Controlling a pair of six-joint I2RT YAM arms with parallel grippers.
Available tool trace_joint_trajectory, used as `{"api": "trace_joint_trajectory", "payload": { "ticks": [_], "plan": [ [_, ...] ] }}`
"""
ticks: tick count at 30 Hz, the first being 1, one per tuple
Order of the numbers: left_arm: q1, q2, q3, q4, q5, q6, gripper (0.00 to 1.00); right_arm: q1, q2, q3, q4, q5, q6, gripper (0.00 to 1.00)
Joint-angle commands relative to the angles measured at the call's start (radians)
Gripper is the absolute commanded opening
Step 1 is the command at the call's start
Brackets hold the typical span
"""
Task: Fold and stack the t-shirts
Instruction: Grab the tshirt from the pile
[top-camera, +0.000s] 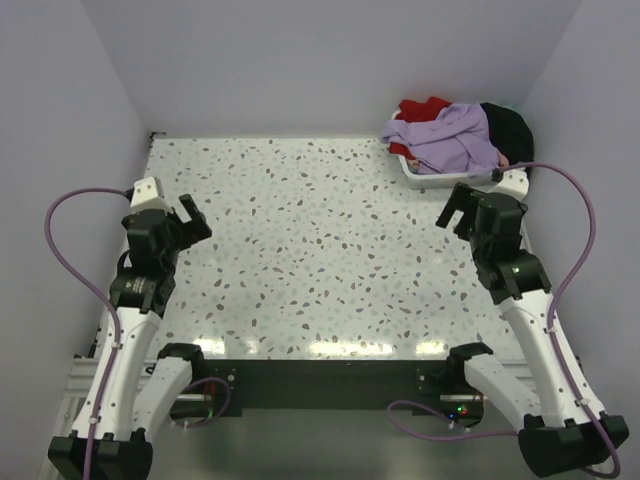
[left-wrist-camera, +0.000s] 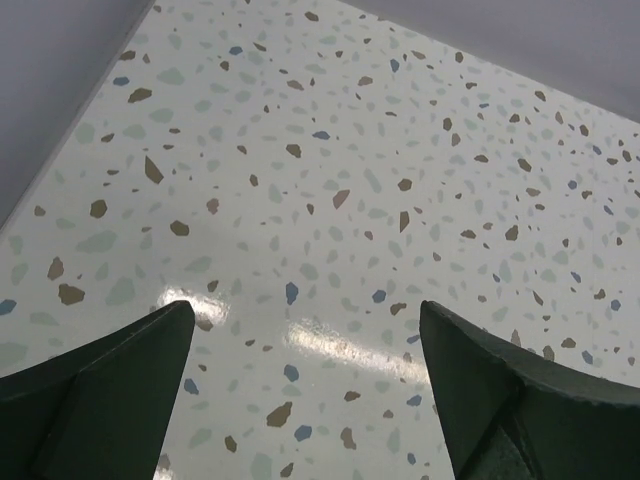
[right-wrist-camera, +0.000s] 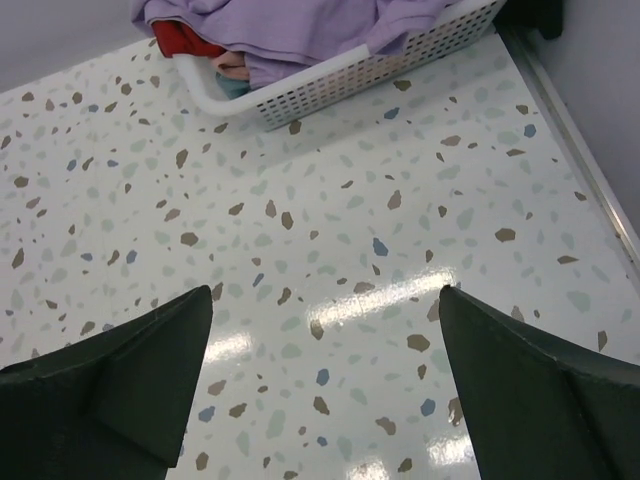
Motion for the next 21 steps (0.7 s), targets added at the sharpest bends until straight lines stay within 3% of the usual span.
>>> {"api": "trace_joint_trajectory", "payload": {
  "ticks": [1,6,11,21],
  "plan": [
    [-0.001,-0.032,0.053,-0.121,0.001,-0.055,1.0,0.001,-0.007,0.069,-0.106,-0.045,0.017,0.99],
    [-0.001,-0.026,0.071,-0.202,0.023,-0.093,1.0,-0.001,0.002,0.126,-0.199,-0.014,-0.004,0.99],
    [-0.001,-0.031,0.063,-0.135,0.103,-0.086,1.0,-0.001,0.061,0.201,-0.239,0.0,-0.037,0.99],
    [-0.001,0.282,0.168,0.158,0.049,-0.066,1.0,-0.042,0.504,0.433,-0.05,0.021,0.055,0.99]
  ]
}}
